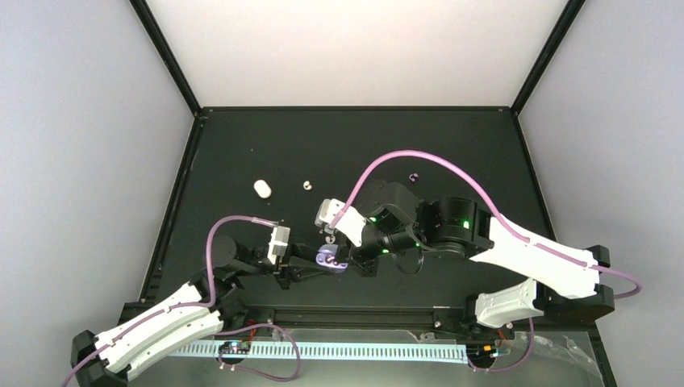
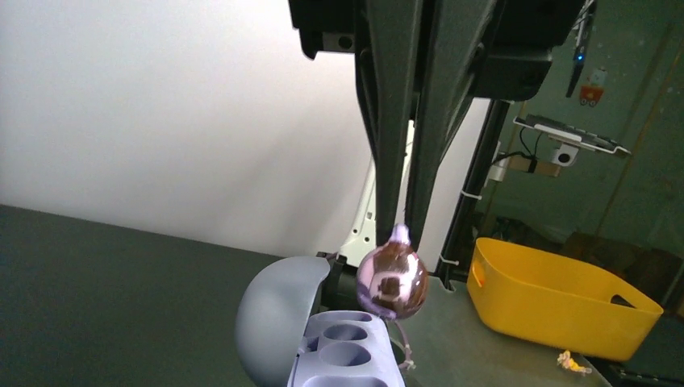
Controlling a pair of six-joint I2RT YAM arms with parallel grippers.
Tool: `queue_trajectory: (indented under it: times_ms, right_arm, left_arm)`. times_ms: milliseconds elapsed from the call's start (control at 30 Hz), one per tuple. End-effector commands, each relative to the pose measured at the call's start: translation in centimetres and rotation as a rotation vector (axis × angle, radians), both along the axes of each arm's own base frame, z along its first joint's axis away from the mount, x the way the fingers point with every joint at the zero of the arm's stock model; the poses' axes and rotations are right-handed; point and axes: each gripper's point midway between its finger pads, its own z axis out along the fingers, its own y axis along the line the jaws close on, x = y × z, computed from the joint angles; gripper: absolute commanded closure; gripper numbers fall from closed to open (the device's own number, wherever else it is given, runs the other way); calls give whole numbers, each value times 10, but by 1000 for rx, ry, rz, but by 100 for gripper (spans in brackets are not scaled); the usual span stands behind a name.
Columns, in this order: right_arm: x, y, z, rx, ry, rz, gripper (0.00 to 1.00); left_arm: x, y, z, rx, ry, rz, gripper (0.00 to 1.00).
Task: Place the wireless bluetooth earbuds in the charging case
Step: Place the earbud in the charging case.
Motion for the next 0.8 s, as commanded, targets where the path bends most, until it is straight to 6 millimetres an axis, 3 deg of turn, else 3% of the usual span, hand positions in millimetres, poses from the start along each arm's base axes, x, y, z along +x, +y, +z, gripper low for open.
queue_trajectory:
  times_ms: [0,767]
  right_arm:
    - [-3,-3,1,-20,-8,17,99]
    - [2,14,2,-10,-20,18,99]
  left_arm:
    - [-7,3,11,-49,-65,-12,98]
    - [-9,0,10,-44,-74,-25,98]
